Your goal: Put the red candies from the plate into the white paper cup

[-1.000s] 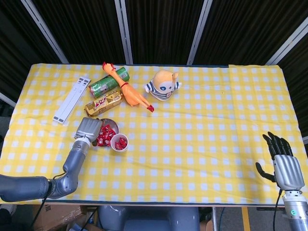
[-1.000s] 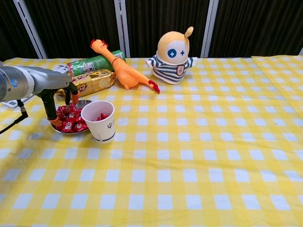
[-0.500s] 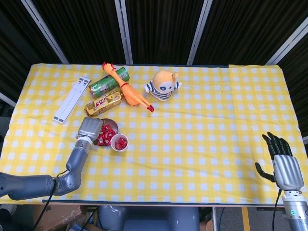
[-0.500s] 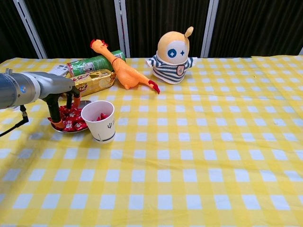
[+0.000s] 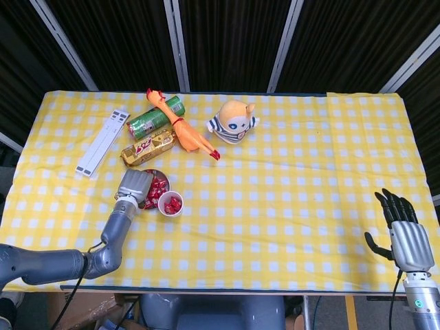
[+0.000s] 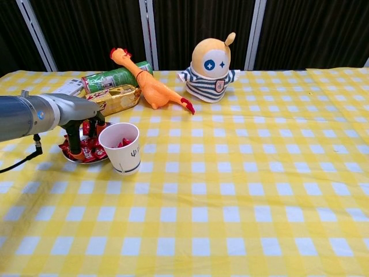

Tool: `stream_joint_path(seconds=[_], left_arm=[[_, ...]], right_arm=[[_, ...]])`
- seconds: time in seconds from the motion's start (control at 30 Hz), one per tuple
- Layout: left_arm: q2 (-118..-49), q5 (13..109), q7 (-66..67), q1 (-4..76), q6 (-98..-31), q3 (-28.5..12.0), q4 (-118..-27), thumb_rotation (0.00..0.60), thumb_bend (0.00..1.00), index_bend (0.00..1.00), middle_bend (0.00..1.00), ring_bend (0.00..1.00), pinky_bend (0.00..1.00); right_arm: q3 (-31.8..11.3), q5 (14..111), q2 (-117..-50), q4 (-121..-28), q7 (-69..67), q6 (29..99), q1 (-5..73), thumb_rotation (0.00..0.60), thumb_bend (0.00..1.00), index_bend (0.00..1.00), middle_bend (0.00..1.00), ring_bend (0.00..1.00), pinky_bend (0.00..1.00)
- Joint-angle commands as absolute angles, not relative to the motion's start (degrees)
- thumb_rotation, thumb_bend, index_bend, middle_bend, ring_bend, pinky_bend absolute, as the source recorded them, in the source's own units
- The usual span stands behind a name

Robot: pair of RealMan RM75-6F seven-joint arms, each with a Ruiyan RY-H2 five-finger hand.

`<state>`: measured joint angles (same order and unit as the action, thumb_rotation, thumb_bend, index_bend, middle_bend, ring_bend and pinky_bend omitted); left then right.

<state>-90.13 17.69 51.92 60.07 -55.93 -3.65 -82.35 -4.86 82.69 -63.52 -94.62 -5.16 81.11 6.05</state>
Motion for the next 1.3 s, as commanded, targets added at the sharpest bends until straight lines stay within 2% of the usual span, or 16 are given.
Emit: stream_joint_path(seconds=[0.03,0.23,0.47,0.8,1.3], left_arm=[[-90.19,17.9,51.97,60.02,-56.06,-3.66,-82.43,0.6,0.26,0.41,0.43,0.92,0.95],[-90.05,18.23,51.94,59.76,-56.3,-3.61,-82.78,0.6,0.34,0.49,0.53,0.92,0.95],[-90.03,19.28,51.34,59.33,-56.63,-3.88,-82.75,0.6,0.42,0.54,0.58,0.92,0.95],[-89.91,20.14,51.16,58.96,-57.04,-4.15,-82.73,0.6,0.44,0.57,0.62,0.92,0.95],[-85.83,22.22,49.95,58.32,-58.64,-5.7,-86.78,0.6,0.45,0.58,0.64,0.92,0.95]], right_arm=[[-4.82,82.69,-63.5,-94.51,-5.19,81.12,6.02,0.6,0.41,0.0,0.0,0.0,0.0],[-4.84,82.75,-63.54,-94.59,-5.09,81.1,6.08,0.6,0.41,0.0,0.0,0.0,0.0],[-4.9,82.71,-63.61,-94.64,-5.17,81.33,5.98,0.6,0.41,0.0,0.0,0.0,0.0],[-4.91,82.89,-63.59,-94.64,-5.31,81.6,5.89,0.6,0.41,0.0,0.0,0.0,0.0],[-4.93,82.98,-63.52,-94.53,-5.56,81.74,5.82,0.6,0.41,0.0,0.0,0.0,0.0]])
